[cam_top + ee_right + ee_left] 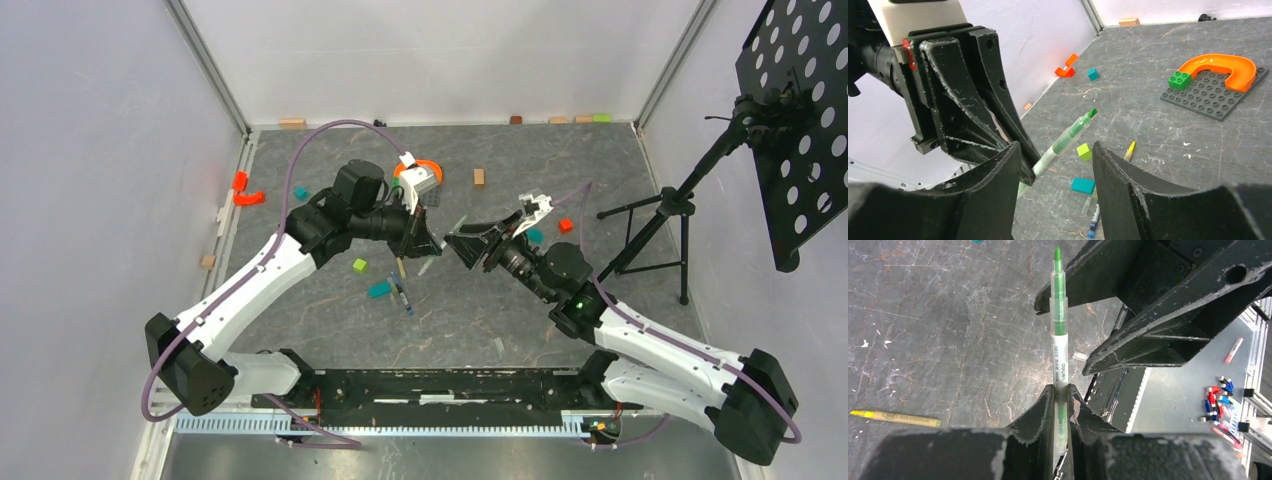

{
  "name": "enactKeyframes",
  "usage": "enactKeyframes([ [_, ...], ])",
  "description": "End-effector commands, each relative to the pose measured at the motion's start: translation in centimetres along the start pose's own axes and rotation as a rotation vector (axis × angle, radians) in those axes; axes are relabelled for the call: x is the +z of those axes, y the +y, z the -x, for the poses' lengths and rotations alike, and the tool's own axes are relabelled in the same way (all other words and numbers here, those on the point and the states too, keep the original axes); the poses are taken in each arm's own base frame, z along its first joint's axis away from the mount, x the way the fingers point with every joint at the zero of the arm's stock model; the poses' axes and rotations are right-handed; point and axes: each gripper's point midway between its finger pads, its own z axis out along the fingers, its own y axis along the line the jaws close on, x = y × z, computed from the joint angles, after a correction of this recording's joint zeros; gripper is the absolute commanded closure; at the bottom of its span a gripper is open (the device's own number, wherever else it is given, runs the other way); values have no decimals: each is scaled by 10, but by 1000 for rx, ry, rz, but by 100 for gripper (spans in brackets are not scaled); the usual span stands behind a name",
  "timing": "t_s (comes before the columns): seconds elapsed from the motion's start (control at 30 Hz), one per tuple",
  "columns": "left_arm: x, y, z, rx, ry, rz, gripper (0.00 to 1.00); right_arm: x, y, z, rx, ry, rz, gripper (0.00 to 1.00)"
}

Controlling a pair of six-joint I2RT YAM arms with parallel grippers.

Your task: Insert the pens into the pen caps

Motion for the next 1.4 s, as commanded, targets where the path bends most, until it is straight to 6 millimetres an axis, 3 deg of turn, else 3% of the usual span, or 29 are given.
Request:
enactKeyframes([
  [0.0,-8,-22,10,23,-58,-87,98,8,13,32,-9,-95,24,42],
  [0.37,-9,-27,9,21,-72,-114,98,13,20,25,15,-72,70,70],
  [0.53,-9,-26,9,22,-74,-110,97,11,24,17,15,-43,102,100],
  [0.57,-9,-25,9,22,-76,-101,89,10,23,16,18,-40,99,100],
  [0.63,-10,-20,11,14,-93,-69,45,8,22,17,18,-46,92,100],
  [0.73,-19,-24,15,36,-151,-71,1,2,22,24,31,-76,86,100],
  [0.9,-37,-41,29,124,-331,-123,1,-11,22,39,131,-178,87,100],
  [1.03,-48,-51,42,129,-478,-158,10,-14,27,40,214,-213,131,100],
  [1.13,-44,-51,42,100,-500,-180,23,-11,35,38,253,-201,177,100],
  [1.37,-24,-43,33,46,-402,-202,31,-3,47,36,263,-170,233,100],
])
